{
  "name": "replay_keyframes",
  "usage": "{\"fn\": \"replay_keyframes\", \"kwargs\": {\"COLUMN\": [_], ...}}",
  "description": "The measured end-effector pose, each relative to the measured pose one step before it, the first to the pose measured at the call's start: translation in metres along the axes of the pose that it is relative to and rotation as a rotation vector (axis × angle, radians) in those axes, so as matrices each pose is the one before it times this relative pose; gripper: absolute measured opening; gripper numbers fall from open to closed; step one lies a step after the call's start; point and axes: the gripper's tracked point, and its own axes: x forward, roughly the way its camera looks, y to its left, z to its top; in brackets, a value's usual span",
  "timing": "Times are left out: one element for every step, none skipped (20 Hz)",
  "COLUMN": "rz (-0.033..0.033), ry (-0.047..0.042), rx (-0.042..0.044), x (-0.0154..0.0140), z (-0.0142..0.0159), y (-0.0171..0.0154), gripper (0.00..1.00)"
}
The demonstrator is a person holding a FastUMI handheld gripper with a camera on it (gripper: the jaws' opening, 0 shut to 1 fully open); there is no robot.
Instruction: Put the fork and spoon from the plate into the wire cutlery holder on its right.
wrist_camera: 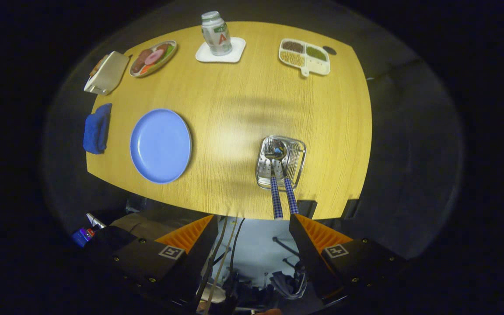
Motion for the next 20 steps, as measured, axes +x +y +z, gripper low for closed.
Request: {"fn": "replay_keyframes", "kwargs": {"rz": [-0.00590,0.00510,0.00310,0.00477,-0.00408,-0.01559,-0.02024,-0.02258,-0.01474,-0.01309,-0.00539,-0.00805,-0.00895,-0.00673,-0.01296,-0.01181,-0.00991,-0.00319,0.00180,0.01550], "ry": [-0.11326,-0.10234,-0.09221,-0.08700,-0.08066,-0.09379,-0.09914,-0.09449,-0.08769,-0.08111,-0.06800,-0.05244,-0.05037,-0.04951,-0.04151,-0.05131,-0.03190,-0.02312,-0.01783,-0.01542], "rx": [-0.01824,-0.02988,-0.01757,-0.00003,0.00444,0.00690,-0.00260,-0.00458,-0.00301,0.00010,0.00329,0.00635,0.01345,0.01083,0.00821,0.01222,0.00486,-0.00031,-0.00251,-0.00409], "x": [-0.00556,-0.00420,-0.00608,-0.00406,-0.00300,-0.00212,-0.00253,-0.00343,-0.00872,-0.00408,-0.00680,-0.00457,-0.00353,-0.00366,-0.00313,-0.00320,-0.00119,-0.00157,-0.00097,0.00032], "z": [0.01225,0.00994,0.00893,0.00667,0.00575,0.00947,0.01213,0.01176,0.01410,0.01061,0.00851,0.00701,0.00804,0.00648,0.00733,0.00905,0.00615,0.00365,0.00201,0.00361], "y": [0.01204,0.01584,0.01696,0.01608,0.01340,0.00884,0.00758,0.00590,0.00972,0.00487,0.00622,0.00456,0.00243,0.00230,0.00077,-0.00009,0.00096,0.00332,0.00368,0.00728], "gripper": [1.00,1.00,1.00,1.00,1.00,1.00,0.98,0.97,0.97,0.97,0.97,0.97,0.97,0.97,0.97,0.97,0.97,0.97,0.97,0.97]}}
